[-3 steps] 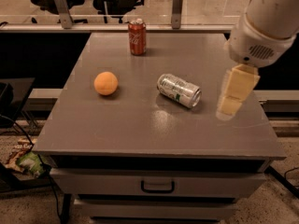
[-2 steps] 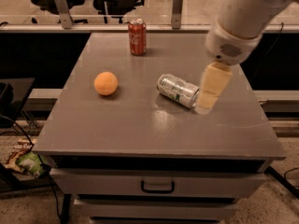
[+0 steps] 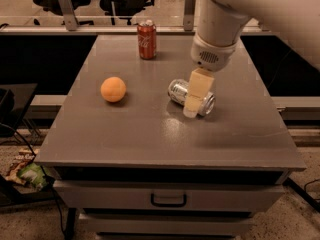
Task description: Pick 7up can
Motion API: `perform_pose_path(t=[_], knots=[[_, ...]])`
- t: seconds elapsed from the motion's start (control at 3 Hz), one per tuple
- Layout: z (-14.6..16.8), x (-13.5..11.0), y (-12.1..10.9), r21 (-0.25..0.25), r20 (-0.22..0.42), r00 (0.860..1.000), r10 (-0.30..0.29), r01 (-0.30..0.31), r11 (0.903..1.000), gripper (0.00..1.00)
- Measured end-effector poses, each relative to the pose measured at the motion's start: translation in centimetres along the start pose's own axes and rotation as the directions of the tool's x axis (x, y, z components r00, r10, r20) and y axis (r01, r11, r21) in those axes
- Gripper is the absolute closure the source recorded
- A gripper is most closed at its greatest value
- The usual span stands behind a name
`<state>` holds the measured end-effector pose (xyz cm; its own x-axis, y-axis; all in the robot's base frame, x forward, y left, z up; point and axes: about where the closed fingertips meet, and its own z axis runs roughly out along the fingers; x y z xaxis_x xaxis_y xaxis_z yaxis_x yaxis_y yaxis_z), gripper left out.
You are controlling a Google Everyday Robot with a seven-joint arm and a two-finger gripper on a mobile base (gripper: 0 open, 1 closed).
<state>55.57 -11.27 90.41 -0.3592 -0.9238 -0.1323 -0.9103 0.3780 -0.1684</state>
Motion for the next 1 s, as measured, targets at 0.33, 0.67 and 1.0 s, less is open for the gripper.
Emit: perform_pose_path(t=[0.33, 0.67, 1.0], knots=[[1.9, -1.2, -0.7, -0.006, -0.023, 0.999, 0.047, -0.047, 0.9989, 0.0], [3.6, -1.8, -1.2, -0.012, -0.045, 0.994, 0.096, -0.097, 0.9952, 0.0], [4.7, -1.8, -1.9, -0.014, -0.068, 0.987, 0.144, -0.146, 0.9892, 0.16]])
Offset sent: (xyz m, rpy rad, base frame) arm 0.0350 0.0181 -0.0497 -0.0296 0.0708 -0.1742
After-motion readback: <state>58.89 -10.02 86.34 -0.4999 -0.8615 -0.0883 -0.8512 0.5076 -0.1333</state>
